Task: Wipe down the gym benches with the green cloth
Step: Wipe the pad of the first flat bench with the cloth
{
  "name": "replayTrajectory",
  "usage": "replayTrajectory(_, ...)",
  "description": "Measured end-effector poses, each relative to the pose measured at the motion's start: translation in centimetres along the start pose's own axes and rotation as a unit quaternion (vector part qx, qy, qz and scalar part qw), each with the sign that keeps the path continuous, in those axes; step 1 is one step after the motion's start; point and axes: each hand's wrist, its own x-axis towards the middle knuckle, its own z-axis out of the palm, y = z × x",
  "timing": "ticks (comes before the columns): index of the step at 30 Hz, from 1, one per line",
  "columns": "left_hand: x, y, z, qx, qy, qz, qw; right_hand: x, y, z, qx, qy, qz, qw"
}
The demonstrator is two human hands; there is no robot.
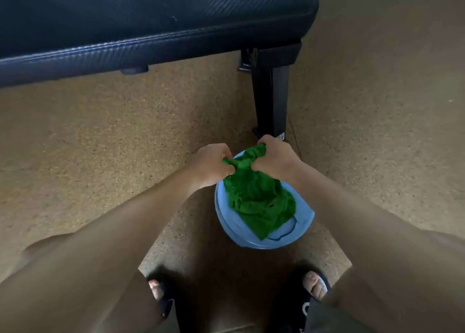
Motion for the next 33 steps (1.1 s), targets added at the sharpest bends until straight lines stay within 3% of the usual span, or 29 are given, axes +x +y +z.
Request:
replayTrajectory(6,-0.9,2.0,-2.7,-0.101,-0.029,-0.040,0.994,-0.1,0.0,-2.8,0.105,-0.076,0.041,0.991)
replayTrajectory(9,-1.3,2.2,-4.4,-0.251,-0.045,-0.062,0.965,-0.2,-0.5,-4.8,0.202,-0.139,0.025,0.969)
replayTrajectory(12,-1.8,2.5,-6.3,-0.328,-0.056,-0.063,0.941,-0.6,-1.3,-6.0,0.246,-0.198,0.008,0.949)
replayTrajectory(18,-3.1,2.7,-8.8,-0.389,-0.043,-0.022,0.920,-1.7,-2.4,-6.3,0.346,-0.271,-0.035,0.897)
replayTrajectory(21,-3.6,2.5,-9.6,-0.338,-0.006,0.022,0.941,-2.5,-3.4,-6.4,0.363,-0.306,-0.050,0.879)
replayTrajectory(23,-4.0,2.7,-10.3,-0.272,0.058,0.078,0.957,-3.3,-4.7,-7.0,0.388,-0.287,-0.055,0.874)
replayTrajectory(25,-4.5,3.1,-11.3,-0.252,0.123,0.131,0.951,-4.5,-6.3,-8.1,0.451,-0.268,-0.076,0.848)
replayTrajectory(29,-5.3,4.5,-14.8,-0.225,0.277,0.202,0.912,-6.4,-9.9,-12.2,0.581,-0.178,-0.138,0.782)
replayTrajectory(33,-4.5,6.1,-20.2,-0.136,0.442,0.234,0.856,-5.8,-14.7,-17.0,0.629,0.002,-0.305,0.715)
